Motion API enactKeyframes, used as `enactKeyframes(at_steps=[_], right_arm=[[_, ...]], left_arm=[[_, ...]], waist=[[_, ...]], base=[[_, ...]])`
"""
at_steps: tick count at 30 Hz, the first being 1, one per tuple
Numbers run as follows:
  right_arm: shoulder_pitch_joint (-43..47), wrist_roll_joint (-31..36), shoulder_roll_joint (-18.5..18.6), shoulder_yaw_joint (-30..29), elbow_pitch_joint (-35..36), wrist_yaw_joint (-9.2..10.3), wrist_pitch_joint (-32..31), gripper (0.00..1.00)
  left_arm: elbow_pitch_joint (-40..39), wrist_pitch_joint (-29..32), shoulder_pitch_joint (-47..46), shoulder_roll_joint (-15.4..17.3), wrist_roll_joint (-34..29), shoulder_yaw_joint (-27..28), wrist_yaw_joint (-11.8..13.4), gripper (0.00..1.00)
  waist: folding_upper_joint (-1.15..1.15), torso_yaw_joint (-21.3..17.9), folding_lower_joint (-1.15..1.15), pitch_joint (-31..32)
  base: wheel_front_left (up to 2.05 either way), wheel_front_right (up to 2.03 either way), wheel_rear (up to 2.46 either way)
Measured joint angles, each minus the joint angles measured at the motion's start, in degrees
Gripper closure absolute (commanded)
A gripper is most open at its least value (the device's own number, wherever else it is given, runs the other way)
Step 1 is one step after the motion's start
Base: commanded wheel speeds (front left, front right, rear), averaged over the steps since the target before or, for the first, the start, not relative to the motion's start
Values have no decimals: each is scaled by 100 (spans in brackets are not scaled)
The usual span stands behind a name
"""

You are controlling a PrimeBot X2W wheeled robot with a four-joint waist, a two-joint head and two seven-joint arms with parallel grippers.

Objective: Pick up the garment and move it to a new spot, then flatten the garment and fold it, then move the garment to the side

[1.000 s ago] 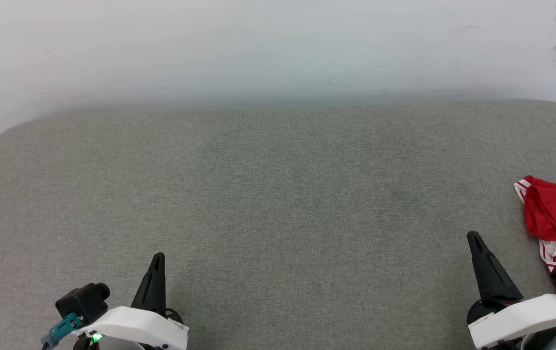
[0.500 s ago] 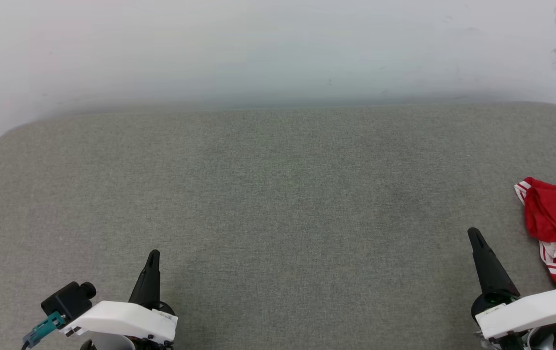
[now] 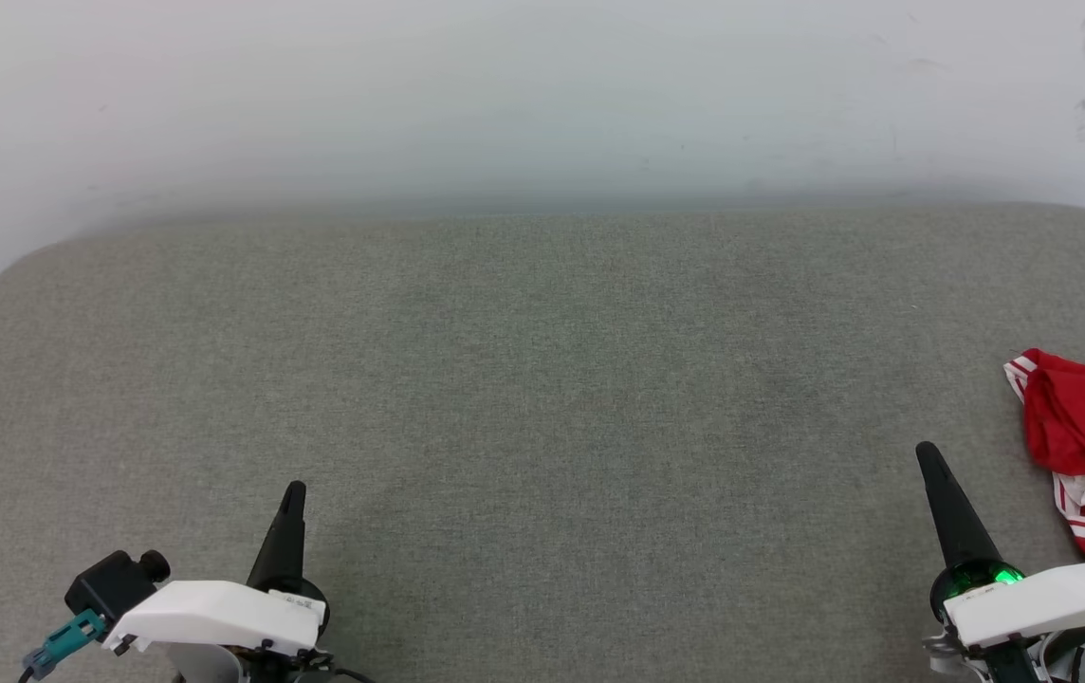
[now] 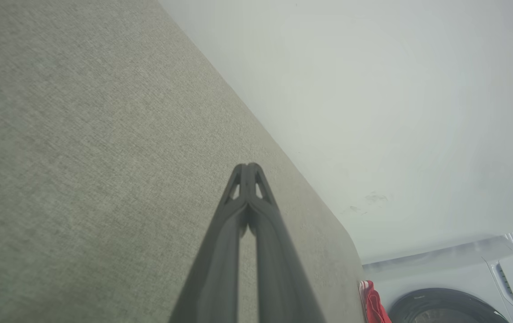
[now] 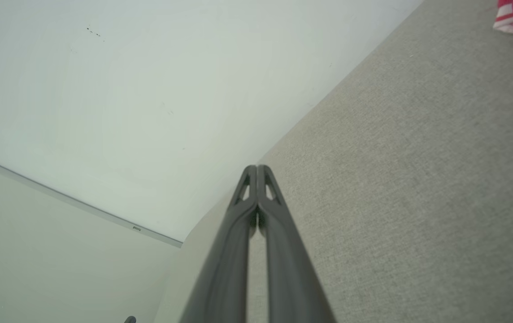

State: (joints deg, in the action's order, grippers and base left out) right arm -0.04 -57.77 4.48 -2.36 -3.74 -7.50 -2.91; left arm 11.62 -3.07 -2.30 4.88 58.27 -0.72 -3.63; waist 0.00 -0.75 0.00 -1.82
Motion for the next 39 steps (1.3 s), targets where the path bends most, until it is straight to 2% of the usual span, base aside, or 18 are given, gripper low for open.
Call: enactKeyframes(at_steps=[39], right_arm=[[-349,-2272,7,-107,-635,0,-101,100]], left_arm=[[152,582,-216,-108,2142,438,-242,100]], waist=[[0,42,0,91]], base=[[0,0,0]])
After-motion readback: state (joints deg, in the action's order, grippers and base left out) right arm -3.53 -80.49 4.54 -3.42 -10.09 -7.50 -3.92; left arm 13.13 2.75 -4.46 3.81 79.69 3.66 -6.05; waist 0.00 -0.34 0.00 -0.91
